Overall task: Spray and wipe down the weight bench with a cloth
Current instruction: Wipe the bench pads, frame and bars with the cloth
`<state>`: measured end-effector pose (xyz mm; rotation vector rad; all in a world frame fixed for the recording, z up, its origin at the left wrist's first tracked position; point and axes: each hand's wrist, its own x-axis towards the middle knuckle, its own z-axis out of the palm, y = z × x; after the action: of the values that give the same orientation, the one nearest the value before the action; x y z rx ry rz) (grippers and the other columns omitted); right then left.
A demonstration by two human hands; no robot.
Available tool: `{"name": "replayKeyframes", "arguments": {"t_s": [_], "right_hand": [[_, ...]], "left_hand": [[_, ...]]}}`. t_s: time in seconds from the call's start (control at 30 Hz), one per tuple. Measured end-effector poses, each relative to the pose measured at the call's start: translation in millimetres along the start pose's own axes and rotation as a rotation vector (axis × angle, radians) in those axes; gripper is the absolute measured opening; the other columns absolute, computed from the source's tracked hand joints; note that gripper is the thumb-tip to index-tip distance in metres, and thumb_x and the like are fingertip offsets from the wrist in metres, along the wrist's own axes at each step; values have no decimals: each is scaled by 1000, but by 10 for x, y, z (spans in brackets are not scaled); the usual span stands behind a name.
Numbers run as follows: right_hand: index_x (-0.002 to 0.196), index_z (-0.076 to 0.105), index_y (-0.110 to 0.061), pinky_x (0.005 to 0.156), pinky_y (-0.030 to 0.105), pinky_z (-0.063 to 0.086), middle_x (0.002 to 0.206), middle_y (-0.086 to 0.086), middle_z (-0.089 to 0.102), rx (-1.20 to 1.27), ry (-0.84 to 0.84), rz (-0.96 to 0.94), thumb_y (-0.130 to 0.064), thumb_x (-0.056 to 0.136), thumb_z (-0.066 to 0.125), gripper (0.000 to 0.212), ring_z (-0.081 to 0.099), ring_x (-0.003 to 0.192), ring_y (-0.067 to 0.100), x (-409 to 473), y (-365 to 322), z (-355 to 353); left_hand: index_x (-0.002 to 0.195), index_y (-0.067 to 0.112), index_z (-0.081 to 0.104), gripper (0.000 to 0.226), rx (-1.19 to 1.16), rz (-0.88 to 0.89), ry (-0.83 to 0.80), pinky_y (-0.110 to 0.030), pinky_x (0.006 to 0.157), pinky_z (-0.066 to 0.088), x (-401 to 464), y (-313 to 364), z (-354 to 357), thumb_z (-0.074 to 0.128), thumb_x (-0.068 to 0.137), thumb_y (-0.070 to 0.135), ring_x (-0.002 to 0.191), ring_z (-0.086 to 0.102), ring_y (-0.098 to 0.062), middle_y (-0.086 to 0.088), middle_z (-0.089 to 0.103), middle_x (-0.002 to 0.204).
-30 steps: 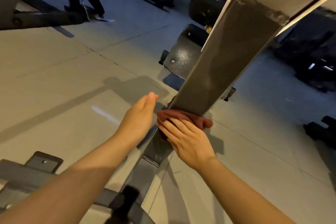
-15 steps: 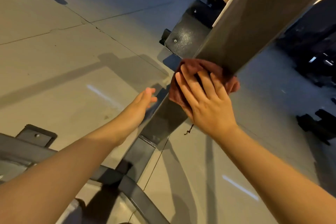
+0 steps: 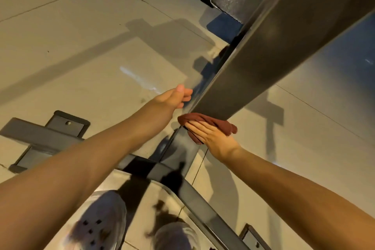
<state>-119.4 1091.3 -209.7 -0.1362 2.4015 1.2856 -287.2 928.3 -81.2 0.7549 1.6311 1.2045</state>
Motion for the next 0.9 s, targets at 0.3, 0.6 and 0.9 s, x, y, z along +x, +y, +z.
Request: {"name": "replayKeyframes", "arguments": {"t_s": [0.3, 0.6, 0.9], "right_hand": [[132, -33, 2, 102, 36, -18, 159, 9, -20, -8, -116, -133, -7, 102, 38, 78, -10, 147, 23, -225, 191, -179], [149, -21, -10, 100, 41, -20, 159, 8, -22, -156, -224, -232, -10, 102, 37, 74, -16, 147, 23, -432, 351, -253], [151, -8, -3, 103, 48, -23, 162, 11, -11, -144, -133, -183, -35, 104, 19, 63, -11, 149, 28, 327, 274, -665]], "left_hand": [[144, 35, 38, 49, 40, 61, -75, -27, 111, 22, 37, 251, 56, 14, 103, 46, 134, 34, -2, 14, 40, 148], [144, 37, 38, 49, 37, 81, -147, -19, 105, 22, 37, 242, 29, 13, 102, 47, 137, 32, -2, 13, 42, 148], [141, 38, 42, 51, 64, 110, -91, -30, 116, 20, 64, 329, 121, 10, 102, 48, 129, 36, 2, 13, 45, 145]]}}
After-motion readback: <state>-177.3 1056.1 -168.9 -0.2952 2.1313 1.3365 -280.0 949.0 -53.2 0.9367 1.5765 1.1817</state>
